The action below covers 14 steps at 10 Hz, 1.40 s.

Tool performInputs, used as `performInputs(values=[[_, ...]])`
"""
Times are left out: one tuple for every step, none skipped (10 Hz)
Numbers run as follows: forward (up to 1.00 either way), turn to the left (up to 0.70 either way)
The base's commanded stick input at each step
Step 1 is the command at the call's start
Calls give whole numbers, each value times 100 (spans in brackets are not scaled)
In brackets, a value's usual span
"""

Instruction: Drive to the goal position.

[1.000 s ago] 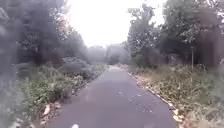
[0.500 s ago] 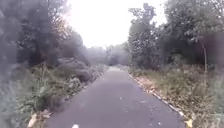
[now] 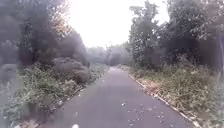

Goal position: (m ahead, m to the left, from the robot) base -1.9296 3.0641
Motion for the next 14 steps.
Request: performInputs(values=[[60, 0], [60, 0], [60, 0], [60, 0], [60, 0], [60, 0], [60, 0], [60, 0], [60, 0], [60, 0], [60, 0], [60, 0], [60, 0], [60, 0]])
